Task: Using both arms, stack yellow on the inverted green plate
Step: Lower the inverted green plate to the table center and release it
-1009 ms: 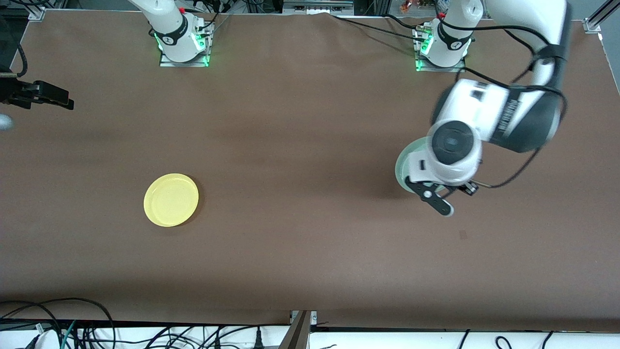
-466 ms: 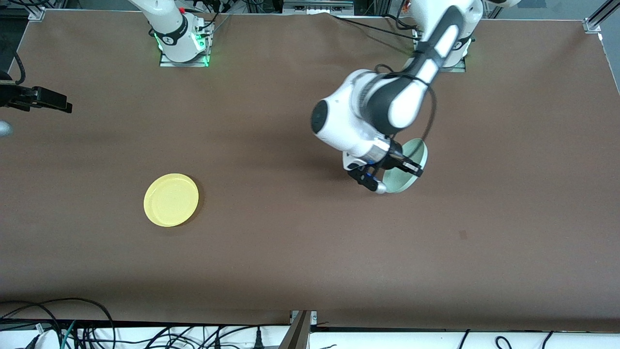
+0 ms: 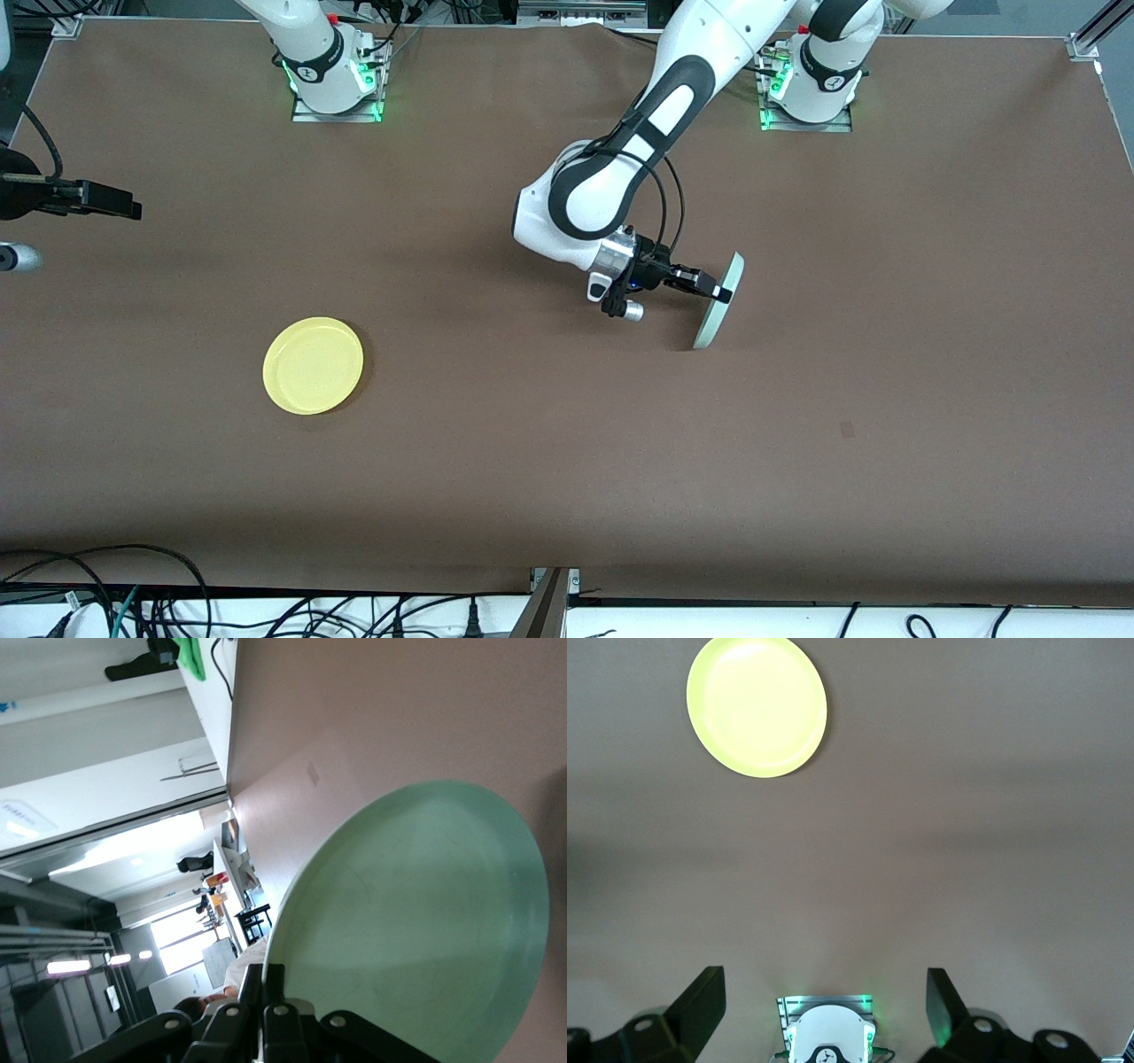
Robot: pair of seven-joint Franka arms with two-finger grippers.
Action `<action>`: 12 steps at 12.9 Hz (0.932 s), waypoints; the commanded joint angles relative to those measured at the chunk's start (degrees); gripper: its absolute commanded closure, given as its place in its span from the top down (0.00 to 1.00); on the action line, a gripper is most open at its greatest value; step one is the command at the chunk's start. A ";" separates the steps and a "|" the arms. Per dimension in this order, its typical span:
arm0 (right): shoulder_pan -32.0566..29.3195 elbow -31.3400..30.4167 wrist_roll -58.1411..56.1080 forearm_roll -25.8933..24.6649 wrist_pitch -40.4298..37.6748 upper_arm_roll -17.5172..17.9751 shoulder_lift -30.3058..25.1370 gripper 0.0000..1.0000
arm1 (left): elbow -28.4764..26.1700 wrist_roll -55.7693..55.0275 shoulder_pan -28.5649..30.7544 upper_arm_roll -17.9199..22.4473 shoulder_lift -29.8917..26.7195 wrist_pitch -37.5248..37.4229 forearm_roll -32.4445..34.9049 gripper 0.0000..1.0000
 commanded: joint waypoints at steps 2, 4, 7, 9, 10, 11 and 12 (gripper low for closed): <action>-0.67 -0.14 -0.70 0.01 -0.41 0.19 0.79 1.00 | 1.86 -3.72 -5.74 5.06 3.23 -2.21 1.28 0.00; -1.37 -0.14 -0.70 0.18 -0.15 0.19 1.23 1.00 | 1.95 -5.12 -6.81 5.16 4.02 -2.30 1.19 0.00; -1.55 -0.14 -0.70 0.27 -0.32 0.19 1.41 1.00 | 2.91 -9.25 -6.99 4.72 3.59 -1.77 -3.00 0.65; -1.55 -0.14 -0.70 0.27 -0.41 0.19 1.33 1.00 | 7.28 -9.43 -6.81 4.55 3.59 -1.33 -7.83 1.00; -1.64 -0.05 -0.70 0.36 -0.32 0.19 1.33 1.00 | 9.48 -9.43 -6.72 4.55 3.50 -0.81 -10.73 1.00; -1.81 0.12 -0.70 0.62 -0.24 0.19 1.33 1.00 | 11.25 -9.35 -6.64 4.55 3.32 0.07 -12.94 1.00; -1.90 0.04 -0.78 0.63 -0.41 0.19 1.33 1.00 | 12.92 -9.09 -6.46 4.46 3.15 0.86 -14.96 1.00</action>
